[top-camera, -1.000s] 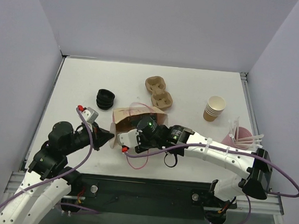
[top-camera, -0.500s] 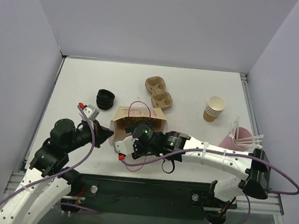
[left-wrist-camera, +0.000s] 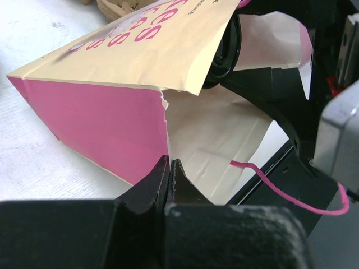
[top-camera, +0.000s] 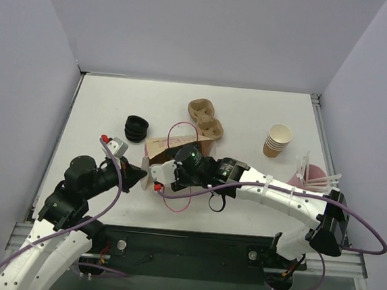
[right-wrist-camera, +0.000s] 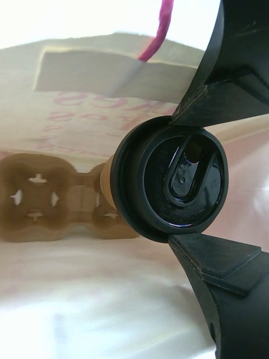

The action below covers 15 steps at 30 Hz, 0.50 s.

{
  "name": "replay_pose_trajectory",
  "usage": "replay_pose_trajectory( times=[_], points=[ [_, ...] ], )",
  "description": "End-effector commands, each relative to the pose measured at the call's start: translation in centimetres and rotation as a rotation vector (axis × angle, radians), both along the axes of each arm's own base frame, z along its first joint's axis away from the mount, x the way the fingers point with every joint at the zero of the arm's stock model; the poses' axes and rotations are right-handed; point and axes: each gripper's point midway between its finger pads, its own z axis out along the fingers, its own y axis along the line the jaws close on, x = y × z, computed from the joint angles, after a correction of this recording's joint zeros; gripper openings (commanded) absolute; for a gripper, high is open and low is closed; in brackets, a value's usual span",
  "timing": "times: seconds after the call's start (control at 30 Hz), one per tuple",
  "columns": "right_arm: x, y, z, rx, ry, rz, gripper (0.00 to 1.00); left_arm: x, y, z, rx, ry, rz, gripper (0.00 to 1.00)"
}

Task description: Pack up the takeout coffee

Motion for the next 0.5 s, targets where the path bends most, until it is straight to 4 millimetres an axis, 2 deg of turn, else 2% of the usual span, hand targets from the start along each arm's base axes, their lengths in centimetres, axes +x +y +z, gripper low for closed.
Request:
replay_pose_trajectory(
  times=[0.0,0.13,0.27,0.47],
  points=[
    [0.5,-1.1,0.1,-0.008,0.003,-0.006,0.30,0.2,-0.1,1.0,-0.013,-0.054,-0.009,0.00],
    [0.9,-1.4,-1.4,-0.031,0.005,0.001,0.30,0.2,-0.1,0.9,-0.014,-0.051,-0.010,0.00],
    [2.0,-1.1,-2.1,-0.027,-0.005,-0.006,0.29,0.3,0.0,1.0,-0.012,-0.050,-0.001,0.00],
    [2.5,0.0,-2.4,-0.022,-0.018,0.007,0.28,0.3,0.0,1.3,-0.019,-0.050,0.003,0.00]
  ],
)
